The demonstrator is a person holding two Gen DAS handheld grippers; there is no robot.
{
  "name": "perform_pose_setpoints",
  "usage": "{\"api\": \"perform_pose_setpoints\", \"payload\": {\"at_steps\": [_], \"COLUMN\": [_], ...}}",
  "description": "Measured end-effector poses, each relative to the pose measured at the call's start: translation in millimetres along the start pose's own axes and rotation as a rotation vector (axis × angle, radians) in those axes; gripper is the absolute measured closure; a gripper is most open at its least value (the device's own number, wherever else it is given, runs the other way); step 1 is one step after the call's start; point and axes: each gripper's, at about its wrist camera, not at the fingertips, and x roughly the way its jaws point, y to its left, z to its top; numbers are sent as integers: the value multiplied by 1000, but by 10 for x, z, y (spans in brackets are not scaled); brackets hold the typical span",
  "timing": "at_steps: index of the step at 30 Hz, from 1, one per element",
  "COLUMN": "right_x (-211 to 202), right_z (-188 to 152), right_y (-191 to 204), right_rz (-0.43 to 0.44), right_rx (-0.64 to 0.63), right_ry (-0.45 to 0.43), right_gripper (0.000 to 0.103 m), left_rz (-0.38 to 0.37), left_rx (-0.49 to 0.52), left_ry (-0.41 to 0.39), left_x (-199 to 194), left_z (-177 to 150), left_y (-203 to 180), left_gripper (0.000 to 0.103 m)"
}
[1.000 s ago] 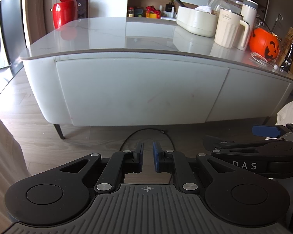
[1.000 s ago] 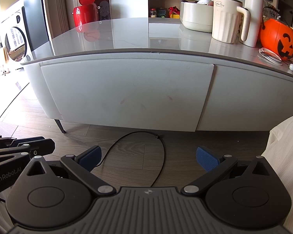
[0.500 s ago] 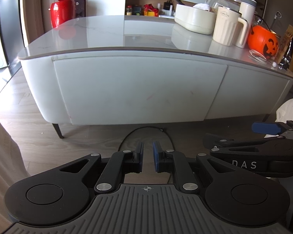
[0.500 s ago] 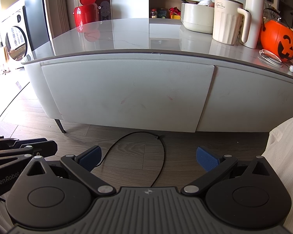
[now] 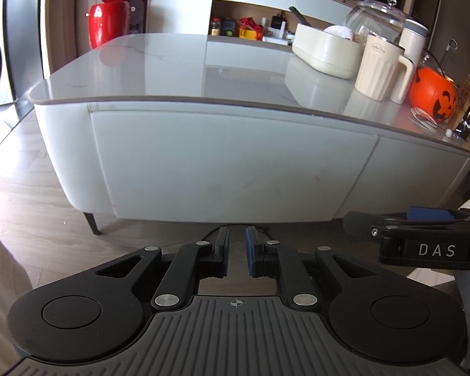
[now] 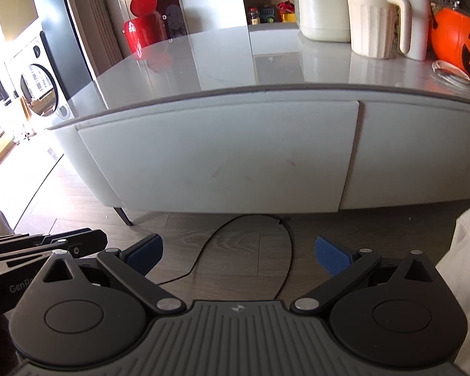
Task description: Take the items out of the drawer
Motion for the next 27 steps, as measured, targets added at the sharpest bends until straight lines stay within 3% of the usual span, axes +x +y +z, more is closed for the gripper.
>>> {"api": "perform_pose_setpoints", "payload": {"at_steps": [10, 16, 19, 21, 23, 25, 27], "right_x": [146, 433, 617, 716, 799, 946, 941], "right_z": [547, 875, 1006, 980, 880, 827, 839], "right_y": [-162, -513, -699, -818, -955, -1065, -1083], "right_rz": [-74, -4, 56, 42, 15, -26, -11], "right_rx": [-244, -240, -292, -337, -319, -277, -267], "right_ry": [-228, -173, -113, -115, -113, -30, -47], "right_gripper": [0, 0, 0, 0, 0, 0, 0], "left_rz": [55, 2, -28, 22, 112, 93, 73], "left_rx": [133, 225, 183, 149, 58, -58, -135], "left_ry": [-46, -34, -96, -191, -171, -155, -167], "left_x": [337, 623, 680, 682, 738, 738, 702], "left_z": [467, 670, 764, 707, 705, 745, 778], "left_y": [218, 628, 1003, 1229, 1410, 1584, 1687], "left_gripper": [89, 86, 87, 87, 88, 87, 87]}}
